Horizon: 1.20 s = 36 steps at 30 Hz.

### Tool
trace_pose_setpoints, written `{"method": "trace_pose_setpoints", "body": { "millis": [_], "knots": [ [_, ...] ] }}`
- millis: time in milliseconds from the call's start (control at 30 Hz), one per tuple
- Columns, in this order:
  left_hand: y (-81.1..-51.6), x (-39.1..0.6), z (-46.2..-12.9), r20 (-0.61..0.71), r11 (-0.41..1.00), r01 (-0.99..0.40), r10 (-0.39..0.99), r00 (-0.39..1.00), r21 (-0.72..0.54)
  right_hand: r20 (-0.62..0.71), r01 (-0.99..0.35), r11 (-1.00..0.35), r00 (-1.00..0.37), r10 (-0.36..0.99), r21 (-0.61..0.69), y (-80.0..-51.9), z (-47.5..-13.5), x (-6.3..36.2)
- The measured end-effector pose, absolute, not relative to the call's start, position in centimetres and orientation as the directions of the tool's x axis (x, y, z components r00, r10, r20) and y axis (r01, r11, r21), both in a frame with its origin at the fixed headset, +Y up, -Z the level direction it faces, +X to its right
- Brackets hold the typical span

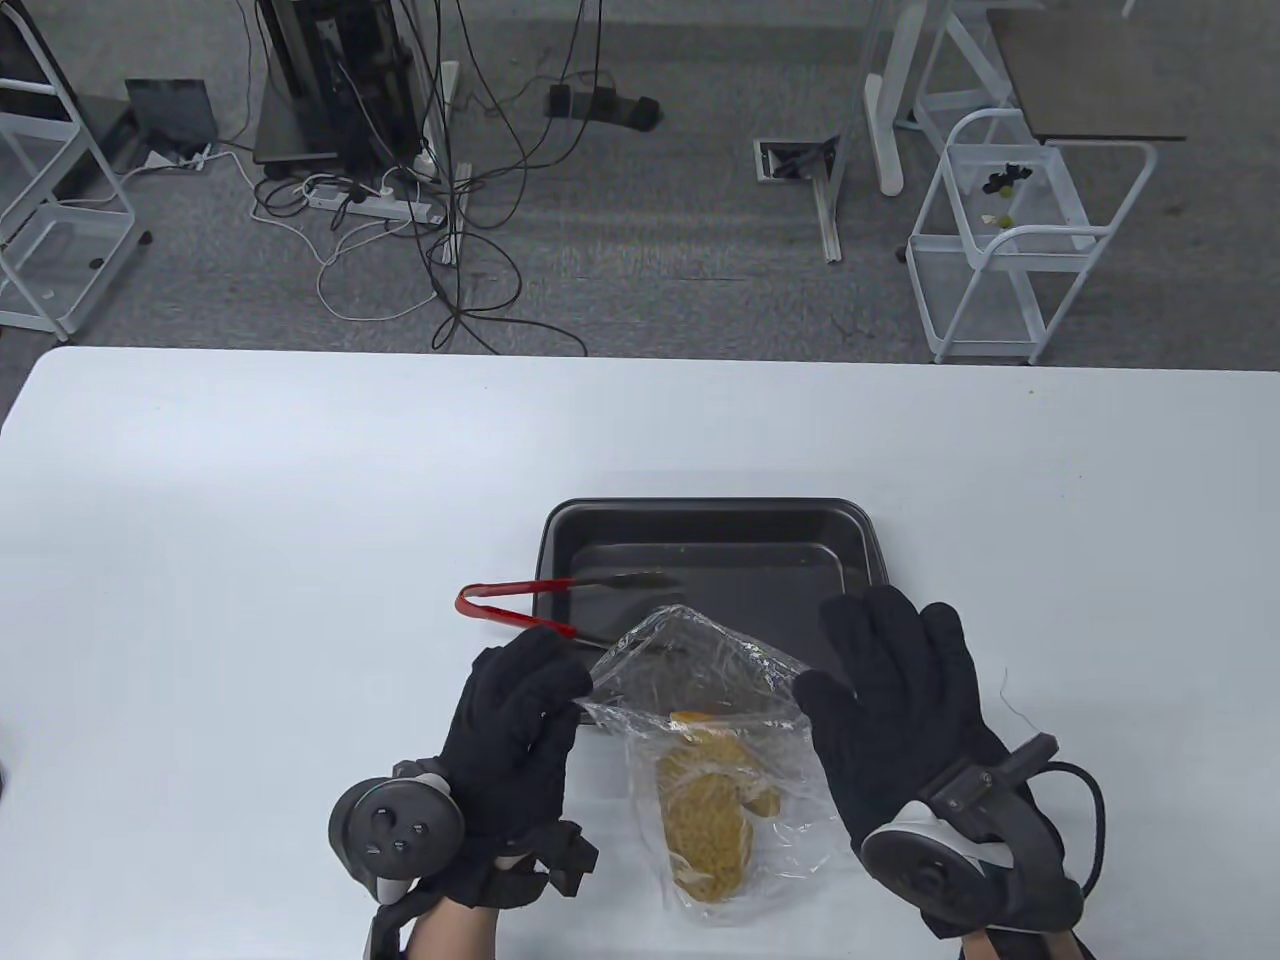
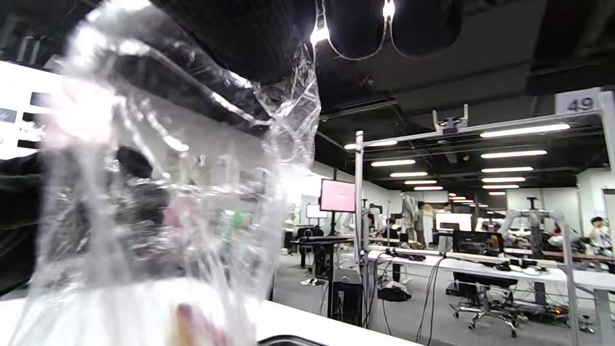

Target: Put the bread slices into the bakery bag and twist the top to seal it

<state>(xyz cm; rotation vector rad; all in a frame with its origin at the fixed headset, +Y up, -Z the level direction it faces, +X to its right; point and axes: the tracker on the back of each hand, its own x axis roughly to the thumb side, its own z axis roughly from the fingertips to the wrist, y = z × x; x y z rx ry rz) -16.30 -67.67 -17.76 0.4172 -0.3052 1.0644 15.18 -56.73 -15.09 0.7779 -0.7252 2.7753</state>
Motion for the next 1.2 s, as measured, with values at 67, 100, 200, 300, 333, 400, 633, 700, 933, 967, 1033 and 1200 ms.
{"method": "trace_pose_setpoints", "body": {
  "millis": [67,100,200,300,333,400,633,700,933,967,1033,1200],
  "knots": [
    [-69.0,-16.3,-18.6,0.383,0.359,-0.933,0.860,0.339,0.020,0.527,-0.286,-0.862,-0.849,0.026,-0.418,-57.0,-15.4,15.1],
    [-69.9,-16.2,-19.2,0.345,0.319,-0.943,0.899,0.270,-0.096,0.523,-0.278,-0.864,-0.852,0.019,-0.421,-57.1,-15.5,15.0],
    [-72.9,-15.2,-21.0,0.173,0.227,-0.880,0.970,0.169,-0.417,0.527,-0.253,-0.865,-0.850,-0.015,-0.433,-57.5,-15.7,14.8],
    [-75.5,-13.2,-22.0,0.089,0.243,-0.809,0.969,0.232,-0.536,0.564,-0.290,-0.829,-0.825,-0.037,-0.478,-57.3,-15.1,14.7],
    [-75.8,-12.8,-22.2,0.089,0.257,-0.802,0.964,0.249,-0.539,0.579,-0.305,-0.811,-0.814,-0.050,-0.499,-57.2,-14.9,14.7],
    [-76.3,-11.9,-22.5,0.111,0.278,-0.765,0.958,0.264,-0.580,0.625,-0.350,-0.762,-0.775,-0.091,-0.545,-56.9,-13.9,14.5],
    [-76.1,-10.9,-22.5,0.132,0.139,-0.740,0.989,0.068,-0.658,0.692,-0.518,-0.534,-0.697,-0.189,-0.668,-56.3,-11.2,14.0],
    [-76.0,-10.5,-22.3,0.130,0.117,-0.736,0.991,0.039,-0.667,0.676,-0.531,-0.481,-0.710,-0.196,-0.698,-56.5,-11.0,13.9],
    [-74.8,-10.1,-21.1,0.156,0.118,-0.905,0.986,0.059,-0.409,0.595,-0.468,-0.455,-0.782,-0.186,-0.757,-56.9,-11.6,14.2],
    [-74.4,-10.3,-20.7,0.171,0.129,-0.925,0.983,0.071,-0.356,0.574,-0.450,-0.469,-0.804,-0.159,-0.760,-56.8,-11.9,14.5],
    [-74.0,-10.8,-20.3,0.200,0.169,-0.948,0.973,0.117,-0.269,0.536,-0.420,-0.511,-0.839,-0.096,-0.749,-56.8,-12.7,15.2],
    [-73.9,-11.8,-20.0,0.192,0.164,-0.974,0.972,0.133,-0.158,0.431,-0.439,-0.723,-0.877,0.213,-0.534,-57.6,-15.6,17.8]
  ]
}}
